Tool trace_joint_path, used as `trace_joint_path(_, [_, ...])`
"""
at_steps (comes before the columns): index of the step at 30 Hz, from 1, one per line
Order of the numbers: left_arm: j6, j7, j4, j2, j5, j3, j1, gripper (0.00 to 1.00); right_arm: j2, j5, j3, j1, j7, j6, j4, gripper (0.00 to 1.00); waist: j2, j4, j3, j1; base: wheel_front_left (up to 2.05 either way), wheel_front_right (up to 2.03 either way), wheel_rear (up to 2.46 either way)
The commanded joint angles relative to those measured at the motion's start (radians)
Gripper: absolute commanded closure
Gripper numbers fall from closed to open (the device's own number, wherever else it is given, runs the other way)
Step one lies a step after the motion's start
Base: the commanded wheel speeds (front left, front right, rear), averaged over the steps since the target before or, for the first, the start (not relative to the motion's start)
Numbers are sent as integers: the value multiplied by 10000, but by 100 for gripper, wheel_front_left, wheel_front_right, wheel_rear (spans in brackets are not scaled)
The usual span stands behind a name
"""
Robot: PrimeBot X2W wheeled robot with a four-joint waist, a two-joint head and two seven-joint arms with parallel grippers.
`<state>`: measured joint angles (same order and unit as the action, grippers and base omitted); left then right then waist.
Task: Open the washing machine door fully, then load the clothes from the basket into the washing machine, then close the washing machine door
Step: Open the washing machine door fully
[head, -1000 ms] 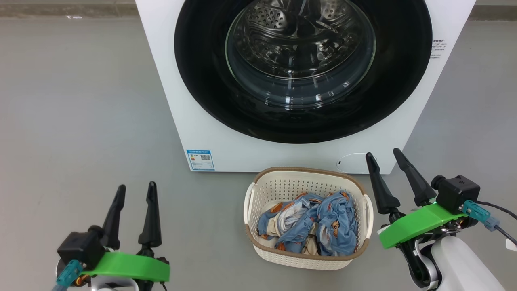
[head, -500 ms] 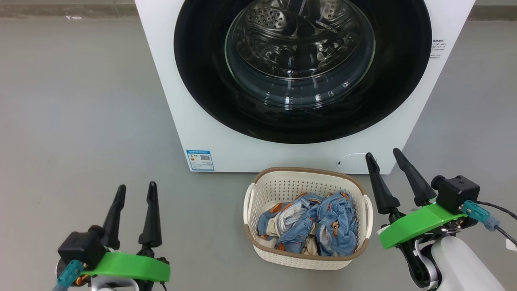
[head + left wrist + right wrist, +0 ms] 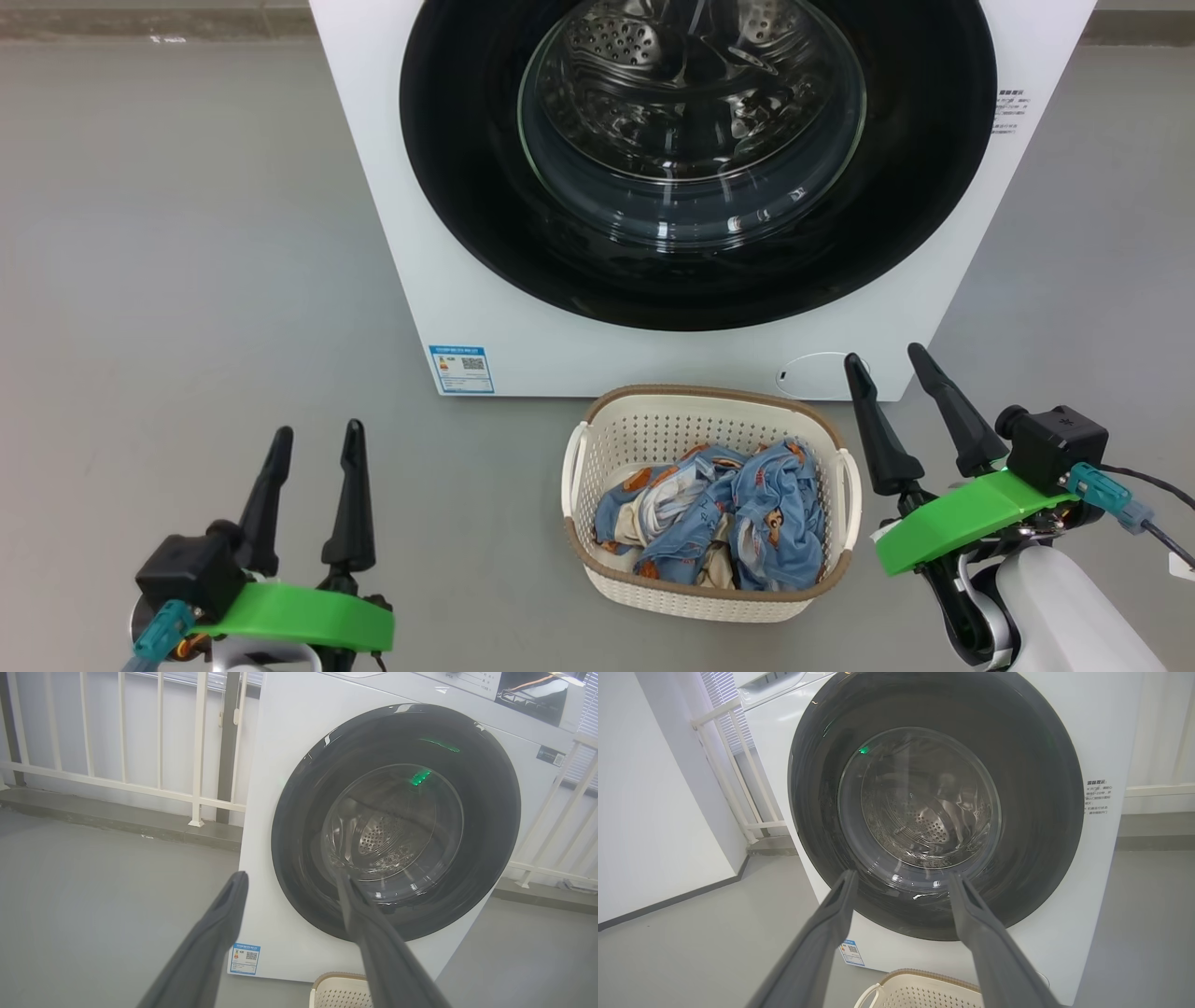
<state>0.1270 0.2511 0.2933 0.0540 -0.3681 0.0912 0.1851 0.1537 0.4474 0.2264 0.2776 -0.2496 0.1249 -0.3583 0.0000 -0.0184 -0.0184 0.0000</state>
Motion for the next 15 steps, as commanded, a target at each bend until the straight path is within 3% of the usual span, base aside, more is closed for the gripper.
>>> trace_joint_path(1, [36, 107, -201, 212, 91, -272, 342, 0, -8, -15, 190, 307, -122, 58, 188, 0, 0, -1, 7, 0, 16, 16, -33])
trace_joint_path(8, [36, 107, -105, 195, 232, -313, 352, 0, -3, 11, 218, 299, -122, 58, 168, 0, 0, -2, 47, 0, 48, 48, -96])
trace_joint_path(15, [36, 107, -51, 176, 230, -302, 370, 0, 0, 22, 227, 312, -122, 58, 150, 0, 0, 5, 40, 0, 102, 103, -205])
